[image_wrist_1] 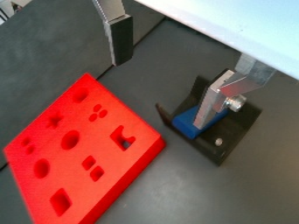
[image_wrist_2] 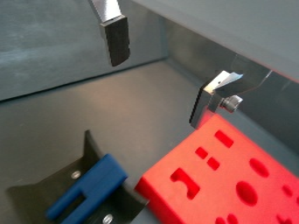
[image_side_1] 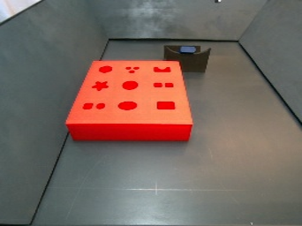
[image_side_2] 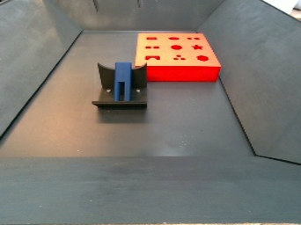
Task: Pick up the square-circle object. Move up. Rotate the square-circle object. Place the square-circle object on the fixture. Regrasp the square-circle object. Move to above the board. Insert the square-circle object.
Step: Regrasp the square-circle object.
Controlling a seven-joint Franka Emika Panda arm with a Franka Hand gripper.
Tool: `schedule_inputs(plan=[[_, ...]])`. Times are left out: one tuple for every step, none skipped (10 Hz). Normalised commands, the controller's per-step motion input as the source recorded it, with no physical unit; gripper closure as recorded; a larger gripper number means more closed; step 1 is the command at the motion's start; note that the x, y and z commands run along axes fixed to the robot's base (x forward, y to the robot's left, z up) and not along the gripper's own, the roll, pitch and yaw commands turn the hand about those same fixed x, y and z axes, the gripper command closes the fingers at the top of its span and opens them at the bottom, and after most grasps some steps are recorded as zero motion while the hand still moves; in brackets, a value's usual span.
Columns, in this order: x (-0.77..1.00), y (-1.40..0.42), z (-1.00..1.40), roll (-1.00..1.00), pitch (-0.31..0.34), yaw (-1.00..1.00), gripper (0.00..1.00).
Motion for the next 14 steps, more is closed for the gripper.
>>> schedule_inputs(plan=[[-0.04, -0.03, 0.01, 1.00, 0.018, 0.01, 0.00], [-0.04, -0.03, 0.00, 1.00, 0.010, 0.01, 0.00], [-0.04, -0.02, 0.01, 1.00, 0.006, 0.01, 0.00], [-0.04, -0.02, 0.01, 1.00, -0.002, 0.01, 0.00], [-0.03, -0.02, 0.01, 1.00, -0.007, 0.01, 0.00], [-0.03, -0.02, 0.01, 1.00, -0.013, 0.02, 0.00], [-0.03, -0.02, 0.01, 1.00, -0.013, 0.02, 0.00], [-0.03, -0.02, 0.01, 1.00, -0.011, 0.02, 0.00], [-0.02, -0.02, 0.01, 1.00, -0.008, 0.02, 0.00], [0.00, -0.02, 0.01, 1.00, -0.004, 0.02, 0.00], [0.01, -0.02, 0.00, 1.00, 0.002, 0.03, 0.00], [0.02, -0.02, -0.01, 1.00, 0.012, 0.03, 0.00], [0.03, -0.03, -0.01, 1.00, 0.024, 0.03, 0.00], [0.05, -0.03, -0.01, 1.00, 0.037, 0.04, 0.00]])
